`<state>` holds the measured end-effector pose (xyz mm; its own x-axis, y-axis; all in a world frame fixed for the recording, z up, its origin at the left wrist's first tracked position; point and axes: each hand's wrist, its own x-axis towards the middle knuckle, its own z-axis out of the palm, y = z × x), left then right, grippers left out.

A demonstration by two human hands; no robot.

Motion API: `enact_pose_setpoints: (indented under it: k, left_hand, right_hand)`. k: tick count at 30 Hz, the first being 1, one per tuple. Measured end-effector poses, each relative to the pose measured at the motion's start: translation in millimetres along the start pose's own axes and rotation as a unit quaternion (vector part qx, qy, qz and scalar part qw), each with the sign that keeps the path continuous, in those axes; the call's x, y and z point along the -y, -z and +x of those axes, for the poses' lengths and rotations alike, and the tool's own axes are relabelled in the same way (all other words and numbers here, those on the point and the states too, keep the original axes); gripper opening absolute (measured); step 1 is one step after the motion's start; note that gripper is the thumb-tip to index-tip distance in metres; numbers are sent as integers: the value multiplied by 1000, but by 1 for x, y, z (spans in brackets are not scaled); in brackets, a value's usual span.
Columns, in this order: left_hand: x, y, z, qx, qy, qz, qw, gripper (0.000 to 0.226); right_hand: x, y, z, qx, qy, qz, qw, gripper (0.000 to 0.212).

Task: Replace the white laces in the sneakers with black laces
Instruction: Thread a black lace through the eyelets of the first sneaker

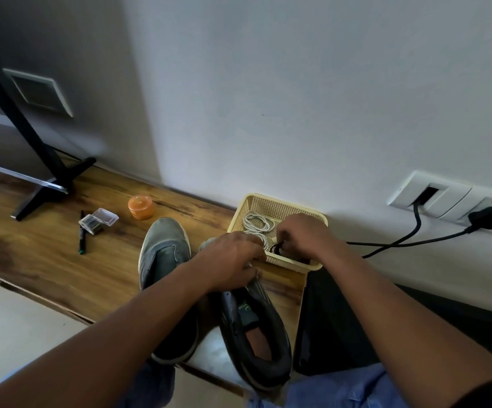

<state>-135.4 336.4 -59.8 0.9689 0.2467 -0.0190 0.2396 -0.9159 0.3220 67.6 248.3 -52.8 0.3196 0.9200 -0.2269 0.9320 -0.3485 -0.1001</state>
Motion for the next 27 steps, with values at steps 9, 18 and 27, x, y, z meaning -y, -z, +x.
enact_pose_setpoints:
  k: [9, 18, 27]
  left_hand:
    - [2, 24, -24, -67, 74, -42, 994, 34]
    - [-26, 57, -87, -276, 148, -401, 861, 28]
    - [-35, 66, -146, -324, 232, -364, 842, 17]
  right_hand:
    - [18, 72, -31, -145, -22, 199, 969, 14]
    - [97, 60, -72, -174, 20, 422, 890, 19]
    - [144, 44, -111, -124, 69, 520, 842, 17]
